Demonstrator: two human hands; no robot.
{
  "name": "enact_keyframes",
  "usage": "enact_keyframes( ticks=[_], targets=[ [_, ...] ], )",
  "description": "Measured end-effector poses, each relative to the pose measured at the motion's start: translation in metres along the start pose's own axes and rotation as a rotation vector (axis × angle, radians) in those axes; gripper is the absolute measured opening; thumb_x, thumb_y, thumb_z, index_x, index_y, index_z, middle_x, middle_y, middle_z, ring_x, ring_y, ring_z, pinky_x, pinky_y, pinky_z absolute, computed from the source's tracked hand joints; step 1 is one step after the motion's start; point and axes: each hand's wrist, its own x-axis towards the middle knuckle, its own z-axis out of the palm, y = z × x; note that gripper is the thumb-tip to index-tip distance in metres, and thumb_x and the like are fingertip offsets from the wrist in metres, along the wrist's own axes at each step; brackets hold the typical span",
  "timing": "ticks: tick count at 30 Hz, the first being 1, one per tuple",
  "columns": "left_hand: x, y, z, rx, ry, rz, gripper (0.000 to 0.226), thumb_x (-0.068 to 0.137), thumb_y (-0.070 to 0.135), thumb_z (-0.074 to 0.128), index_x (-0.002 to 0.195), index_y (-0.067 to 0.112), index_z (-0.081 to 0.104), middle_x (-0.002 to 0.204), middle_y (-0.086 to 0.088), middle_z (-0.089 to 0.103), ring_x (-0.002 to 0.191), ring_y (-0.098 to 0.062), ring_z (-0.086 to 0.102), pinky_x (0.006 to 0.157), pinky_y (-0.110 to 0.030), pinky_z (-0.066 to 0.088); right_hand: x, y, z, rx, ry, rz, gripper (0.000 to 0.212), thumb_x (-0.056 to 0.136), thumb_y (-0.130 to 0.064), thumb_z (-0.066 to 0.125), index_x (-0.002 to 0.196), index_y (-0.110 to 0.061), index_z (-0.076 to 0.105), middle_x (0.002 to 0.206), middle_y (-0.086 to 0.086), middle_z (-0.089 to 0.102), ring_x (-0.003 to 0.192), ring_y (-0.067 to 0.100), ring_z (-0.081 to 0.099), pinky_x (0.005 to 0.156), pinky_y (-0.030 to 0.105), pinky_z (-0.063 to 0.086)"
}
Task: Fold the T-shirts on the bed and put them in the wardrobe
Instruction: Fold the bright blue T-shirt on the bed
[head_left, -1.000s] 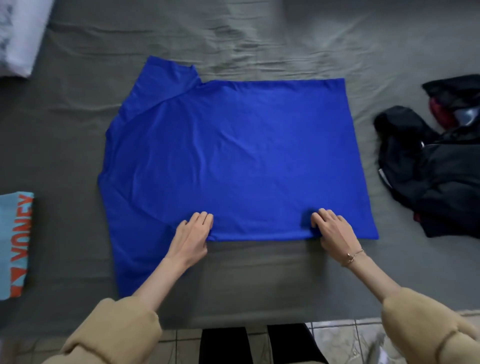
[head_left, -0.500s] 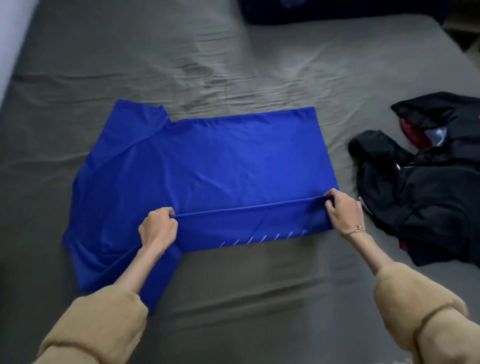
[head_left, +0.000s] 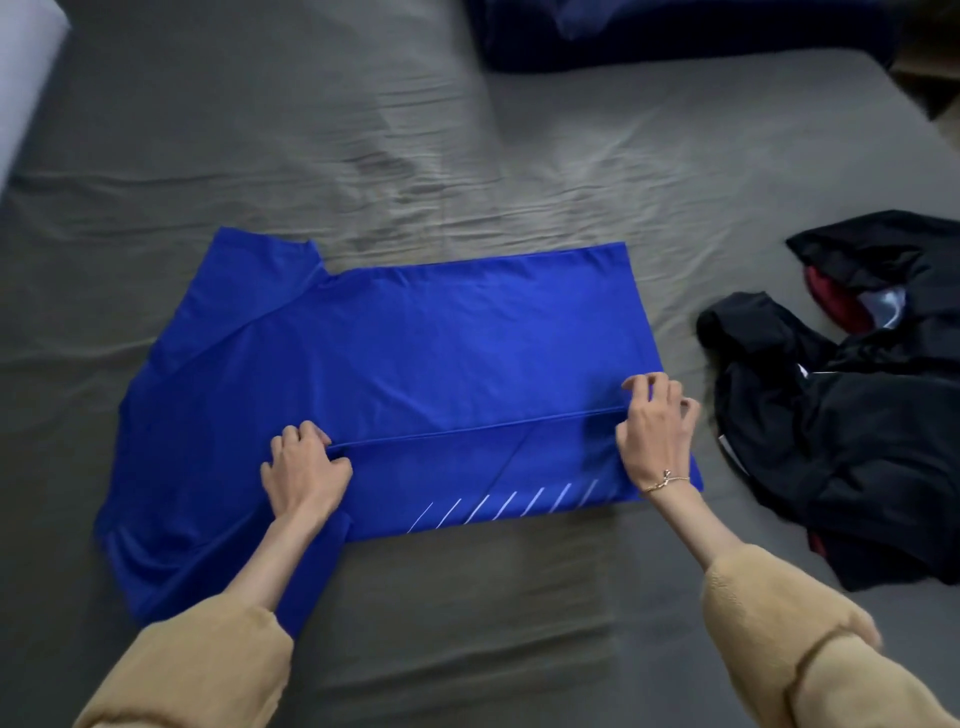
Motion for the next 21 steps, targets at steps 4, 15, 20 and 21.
enact_keyframes(
  ticks=[4, 15, 20, 21],
  targets=[
    [-0.006, -0.011, 0.000, -0.095, 0.047, 0.106, 0.032, 0.083, 0.035, 0.064, 0.104, 0.015, 0.053, 0.104, -0.002, 0.053, 0.107, -0.023, 0.047, 0.090, -0.042, 0.036, -0.011, -0.044, 0.002, 0.144, -0.027, -0.265, 0.040, 0.043, 0.009, 0.070, 0.075, -0.012, 0.057, 0.075, 0.005, 0.053, 0.066, 0.028, 0.054, 0.055, 0.033, 0.041],
    [-0.020, -0.109, -0.021, -0.229, 0.063, 0.229, 0.017, 0.093, 0.024, 0.054, 0.108, 0.016, 0.055, 0.104, 0.005, 0.054, 0.100, -0.015, 0.048, 0.085, -0.032, 0.034, -0.065, -0.190, -0.006, 0.299, -0.207, -0.874, 0.058, 0.047, -0.002, 0.068, 0.099, -0.018, 0.050, 0.098, -0.001, 0.057, 0.077, 0.016, 0.051, 0.065, 0.025, 0.031],
    [-0.020, -0.163, -0.033, -0.262, 0.011, 0.244, 0.027, 0.081, -0.003, 0.052, 0.097, 0.019, 0.057, 0.092, 0.010, 0.056, 0.092, -0.014, 0.051, 0.083, -0.032, 0.040, -0.095, -0.236, -0.010, 0.260, -0.251, -1.230, 0.068, 0.050, -0.020, 0.072, 0.114, -0.023, 0.048, 0.124, 0.004, 0.055, 0.093, 0.016, 0.057, 0.081, 0.027, 0.043],
    [-0.021, -0.180, -0.037, -0.286, -0.030, 0.243, 0.032, 0.077, -0.007, 0.050, 0.092, 0.020, 0.056, 0.087, 0.010, 0.055, 0.089, -0.013, 0.051, 0.082, -0.033, 0.042, -0.101, -0.248, -0.010, 0.239, -0.256, -1.300, 0.070, 0.049, -0.026, 0.073, 0.116, -0.024, 0.049, 0.128, 0.005, 0.054, 0.097, 0.016, 0.056, 0.084, 0.029, 0.046]
  ],
)
